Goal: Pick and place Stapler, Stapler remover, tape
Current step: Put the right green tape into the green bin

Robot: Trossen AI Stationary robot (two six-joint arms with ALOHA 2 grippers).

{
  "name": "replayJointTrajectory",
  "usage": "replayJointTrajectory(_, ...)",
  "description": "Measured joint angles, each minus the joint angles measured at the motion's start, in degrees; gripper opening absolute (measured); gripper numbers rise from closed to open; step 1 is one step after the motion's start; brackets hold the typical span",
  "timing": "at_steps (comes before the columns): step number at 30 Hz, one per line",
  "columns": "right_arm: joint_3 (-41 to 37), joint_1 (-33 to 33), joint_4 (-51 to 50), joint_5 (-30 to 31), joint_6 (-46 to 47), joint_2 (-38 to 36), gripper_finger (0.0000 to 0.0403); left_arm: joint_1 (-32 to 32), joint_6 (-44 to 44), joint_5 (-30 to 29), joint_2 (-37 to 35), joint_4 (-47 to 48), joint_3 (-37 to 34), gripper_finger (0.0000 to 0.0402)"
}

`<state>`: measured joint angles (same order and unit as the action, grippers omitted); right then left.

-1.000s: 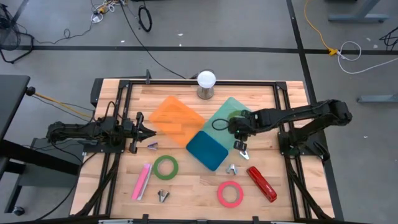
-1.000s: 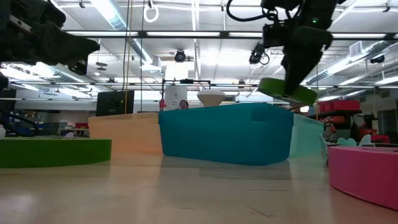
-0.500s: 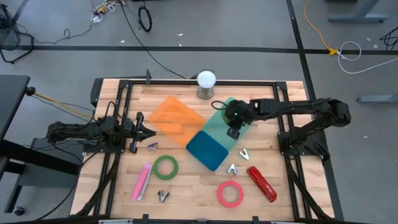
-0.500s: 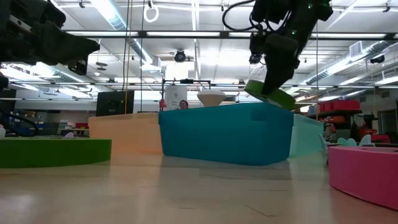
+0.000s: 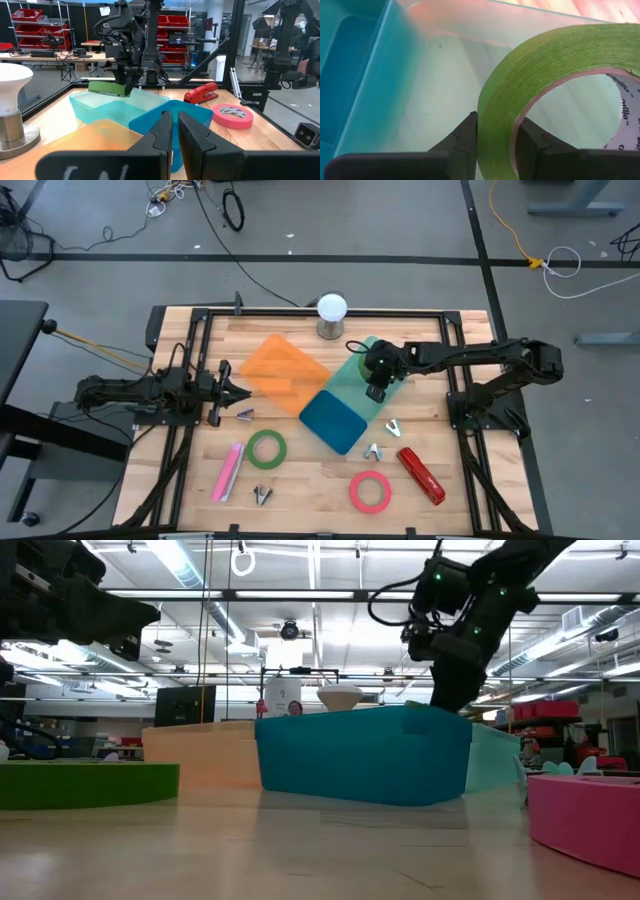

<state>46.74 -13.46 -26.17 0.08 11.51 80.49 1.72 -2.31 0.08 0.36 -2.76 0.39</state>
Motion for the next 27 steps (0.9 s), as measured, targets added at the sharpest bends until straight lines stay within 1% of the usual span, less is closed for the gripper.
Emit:
replayJointTrajectory(4, -2.92, -0.78, 3.62, 0.03, 0.07, 0.02, 0.0092, 0.02, 0.0, 0.01, 0.0, 0.02, 0.01, 0.0032)
replayJointTrajectory(11, -4.91, -2.02, 4.86, 0.45, 0.0, 0.02, 0.0092, 0.0, 0.0, 0.02, 0.0, 0.0, 0.02, 0.0032)
replayJointTrajectory(16, -6.54, -2.29, 7.74, 0.46, -0.17, 0.02, 0.0092, 0.02, 0.0, 0.02, 0.0, 0.02, 0.0, 0.0032)
replayJointTrajectory(27, -7.19, -2.26, 11.68, 0.5, -1.73, 0.02, 0.0092, 0.0, 0.0, 0.01, 0.0, 0.01, 0.01, 0.0032)
